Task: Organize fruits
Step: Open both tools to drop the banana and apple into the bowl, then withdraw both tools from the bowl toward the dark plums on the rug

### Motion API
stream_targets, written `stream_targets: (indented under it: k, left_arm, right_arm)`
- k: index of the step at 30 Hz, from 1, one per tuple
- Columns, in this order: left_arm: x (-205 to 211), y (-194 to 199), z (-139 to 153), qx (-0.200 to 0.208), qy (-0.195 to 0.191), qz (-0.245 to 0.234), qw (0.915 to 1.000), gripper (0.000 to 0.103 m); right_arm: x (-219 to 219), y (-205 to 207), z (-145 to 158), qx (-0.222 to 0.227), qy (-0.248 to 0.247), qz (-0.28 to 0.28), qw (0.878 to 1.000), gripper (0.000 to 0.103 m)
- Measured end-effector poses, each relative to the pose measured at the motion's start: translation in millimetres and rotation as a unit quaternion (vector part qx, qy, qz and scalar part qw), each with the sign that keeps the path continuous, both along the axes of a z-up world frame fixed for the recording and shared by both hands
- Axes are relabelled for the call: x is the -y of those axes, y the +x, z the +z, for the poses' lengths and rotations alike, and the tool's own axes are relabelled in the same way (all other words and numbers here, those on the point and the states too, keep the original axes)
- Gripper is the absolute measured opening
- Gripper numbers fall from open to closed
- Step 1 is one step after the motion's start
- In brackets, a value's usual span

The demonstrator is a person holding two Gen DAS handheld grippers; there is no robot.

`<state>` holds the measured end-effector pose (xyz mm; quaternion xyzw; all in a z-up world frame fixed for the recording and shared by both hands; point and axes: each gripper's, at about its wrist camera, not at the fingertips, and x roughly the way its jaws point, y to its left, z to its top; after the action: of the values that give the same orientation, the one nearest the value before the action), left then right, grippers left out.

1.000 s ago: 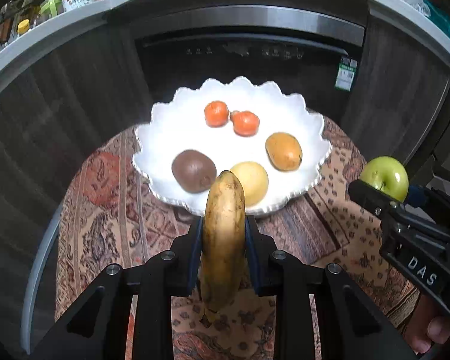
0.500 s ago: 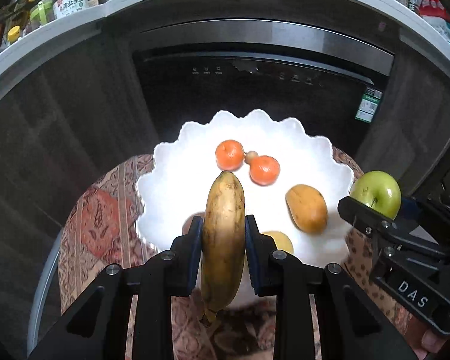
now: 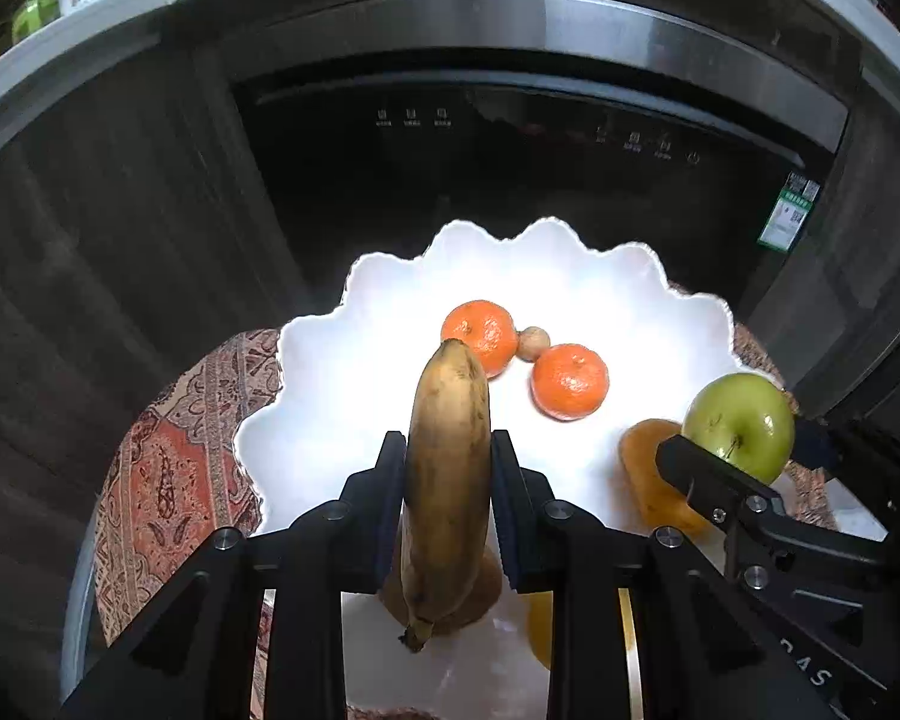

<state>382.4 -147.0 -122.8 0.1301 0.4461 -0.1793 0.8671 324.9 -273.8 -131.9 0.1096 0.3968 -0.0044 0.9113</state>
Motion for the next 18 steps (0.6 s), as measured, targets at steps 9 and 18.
stream_targets:
  k: [9,18]
  left_arm:
    - [-5.1,-1.8,5.5,0.015,0.006,0.014,0.9998,0.06]
    - [-10.3,-20.7,30.3,0.039,0.012,0.027,0.9988,0.083]
  right_arm:
    - [4.5,-2.2,2.8,0.004,-0.02,-0.016,1.0,0.062]
    - [16.7,-23.4,34.6,0.043,-0.064,-0.066,0.995,0.092]
